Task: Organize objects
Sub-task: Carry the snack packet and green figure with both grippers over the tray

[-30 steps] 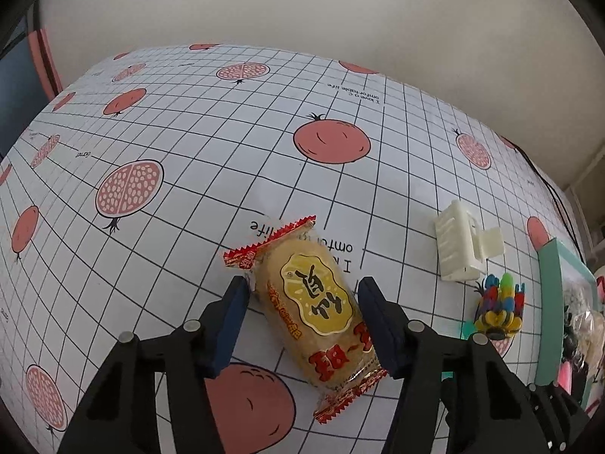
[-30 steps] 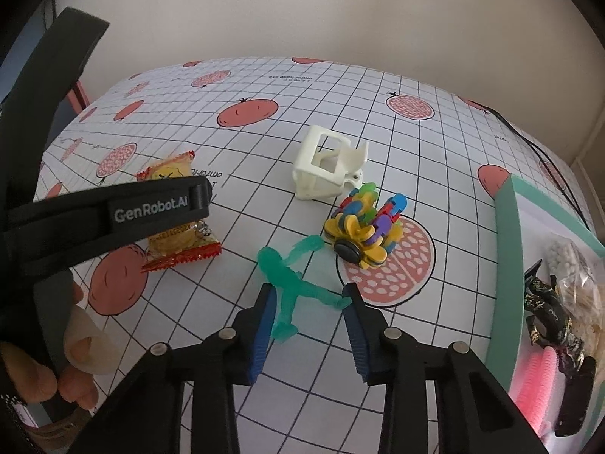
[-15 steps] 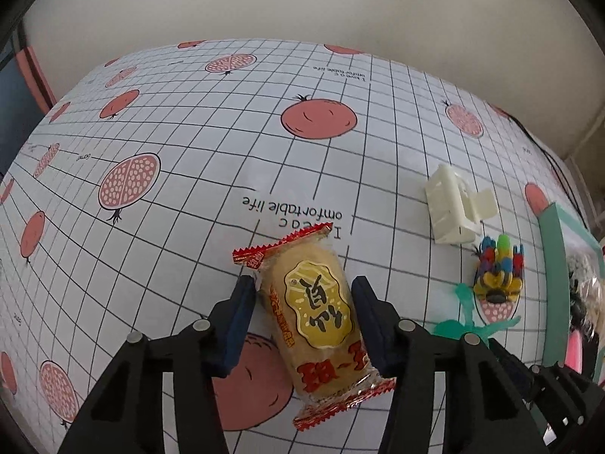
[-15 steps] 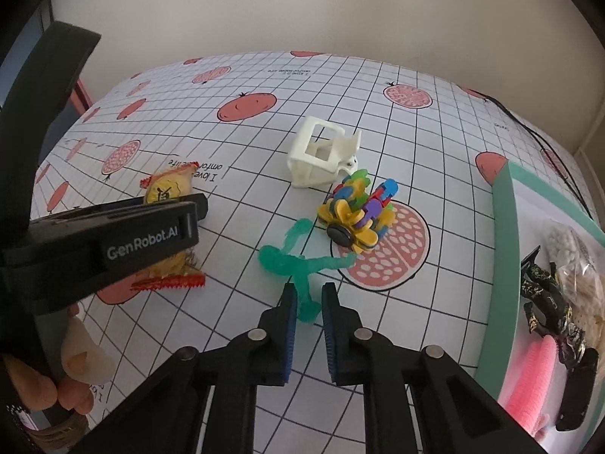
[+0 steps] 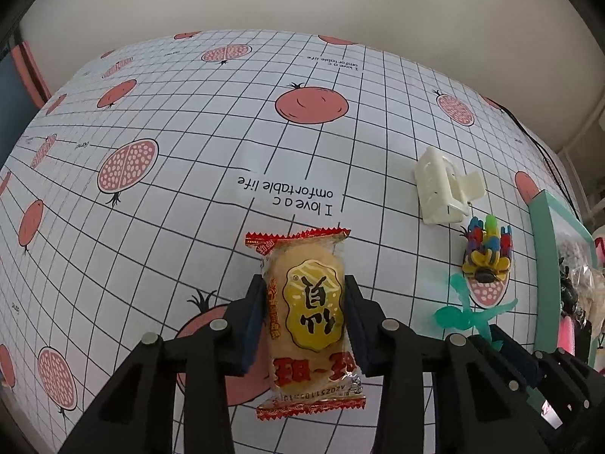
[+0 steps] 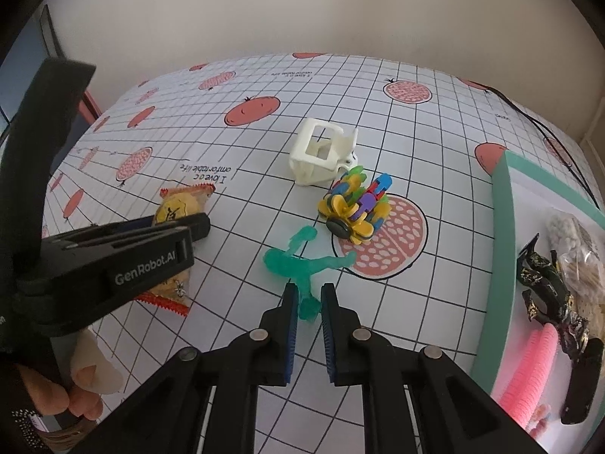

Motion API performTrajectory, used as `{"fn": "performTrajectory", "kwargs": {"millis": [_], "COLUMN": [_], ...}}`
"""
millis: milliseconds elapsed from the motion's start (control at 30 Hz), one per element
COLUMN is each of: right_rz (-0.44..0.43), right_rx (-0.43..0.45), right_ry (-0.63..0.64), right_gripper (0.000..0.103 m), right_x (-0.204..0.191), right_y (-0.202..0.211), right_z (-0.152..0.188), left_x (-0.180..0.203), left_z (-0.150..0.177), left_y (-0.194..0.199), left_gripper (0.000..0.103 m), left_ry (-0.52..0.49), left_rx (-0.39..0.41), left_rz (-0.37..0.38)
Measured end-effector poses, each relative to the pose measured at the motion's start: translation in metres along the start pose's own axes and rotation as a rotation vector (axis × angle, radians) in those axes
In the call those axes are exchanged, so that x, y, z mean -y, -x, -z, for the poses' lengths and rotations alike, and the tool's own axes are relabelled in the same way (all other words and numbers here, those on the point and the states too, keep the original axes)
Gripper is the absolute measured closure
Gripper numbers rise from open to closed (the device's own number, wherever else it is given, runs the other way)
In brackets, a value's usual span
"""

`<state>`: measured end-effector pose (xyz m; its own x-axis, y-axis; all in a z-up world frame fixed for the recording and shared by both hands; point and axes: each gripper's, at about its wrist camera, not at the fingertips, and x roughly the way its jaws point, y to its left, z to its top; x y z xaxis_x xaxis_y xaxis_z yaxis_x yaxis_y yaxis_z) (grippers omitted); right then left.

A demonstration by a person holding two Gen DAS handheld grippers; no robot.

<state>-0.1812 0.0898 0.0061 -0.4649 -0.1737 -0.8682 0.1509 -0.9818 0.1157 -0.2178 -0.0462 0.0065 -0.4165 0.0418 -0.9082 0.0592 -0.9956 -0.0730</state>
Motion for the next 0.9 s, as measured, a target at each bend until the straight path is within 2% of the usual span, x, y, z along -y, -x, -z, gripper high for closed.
{"fn": "performTrajectory", "kwargs": {"millis": [900], "right_rz": [-0.074], "right_rx": [0.096], "right_ry": [-0.033], "right_gripper": [0.091], "right_x": [0.009], "right_y": [0.044], "right_z": [-0.005], "left_x": [0.008], "left_z": [0.006], "left_y": [0.029], "left_gripper": [0.062], "left_ry": [0.040], "left_rx": [0.040], "left_rz": [0.001]}}
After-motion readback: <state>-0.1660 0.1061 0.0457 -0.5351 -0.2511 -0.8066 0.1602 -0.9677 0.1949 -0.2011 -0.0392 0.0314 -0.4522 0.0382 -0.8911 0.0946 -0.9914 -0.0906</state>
